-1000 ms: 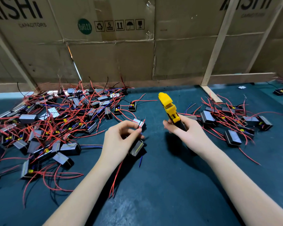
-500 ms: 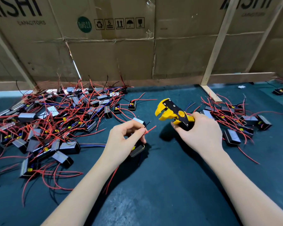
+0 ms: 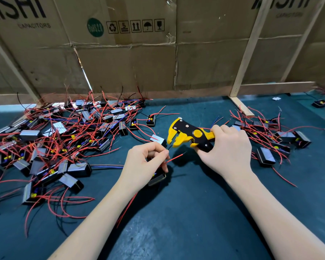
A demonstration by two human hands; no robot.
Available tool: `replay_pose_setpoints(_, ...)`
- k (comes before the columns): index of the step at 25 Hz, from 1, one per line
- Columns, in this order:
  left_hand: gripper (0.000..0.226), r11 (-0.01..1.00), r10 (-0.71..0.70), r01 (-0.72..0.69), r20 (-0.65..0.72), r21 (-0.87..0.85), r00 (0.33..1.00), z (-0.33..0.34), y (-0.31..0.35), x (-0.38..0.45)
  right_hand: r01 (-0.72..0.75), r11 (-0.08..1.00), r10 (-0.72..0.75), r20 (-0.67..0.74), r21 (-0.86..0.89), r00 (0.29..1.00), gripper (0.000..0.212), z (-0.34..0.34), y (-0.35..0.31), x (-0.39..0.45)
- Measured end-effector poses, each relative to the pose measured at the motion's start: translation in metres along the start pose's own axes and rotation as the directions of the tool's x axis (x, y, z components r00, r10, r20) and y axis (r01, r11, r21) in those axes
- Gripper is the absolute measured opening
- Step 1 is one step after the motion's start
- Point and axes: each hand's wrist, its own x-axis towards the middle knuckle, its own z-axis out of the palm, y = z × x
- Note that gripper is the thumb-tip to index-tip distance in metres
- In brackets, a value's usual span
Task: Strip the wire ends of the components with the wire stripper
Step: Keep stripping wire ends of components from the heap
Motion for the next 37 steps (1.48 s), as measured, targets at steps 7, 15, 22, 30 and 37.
replay_pose_setpoints(7,0.023,0.999,0.007,-0.008,0.013,0.037,1.0,-0.001,-0.001,0.0,0.024,0.999,-0.02,0.083,-0.049,0.996,0.047,-0.005,0.0,0.002)
replay_pose_setpoints(15,0.011,0.999,0.038,-0.038,0.143,-0.002,0.989,-0.007,-0.005,0.002,-0.03,0.999,0.03,-0.009,-0.017,1.0,0.051,0.004,0.01,0.002)
replay_pose_setpoints(22,0.014,1.0,0.015,-0.014,0.056,-0.026,0.998,-0.006,-0.01,0.005,-0.032,0.999,0.033,0.048,-0.012,0.998,0.051,0.006,0.013,0.002)
replay_pose_setpoints(30,0.014,1.0,-0.008,0.009,0.041,-0.011,0.999,-0.004,-0.012,0.005,0.037,0.999,-0.038,0.052,0.019,0.998,0.044,-0.002,0.004,0.001)
replay_pose_setpoints(37,0.014,1.0,-0.008,0.008,0.05,0.0,0.999,-0.004,-0.007,0.003,-0.017,0.999,0.021,0.105,-0.04,0.994,0.048,-0.006,0.002,0.003)
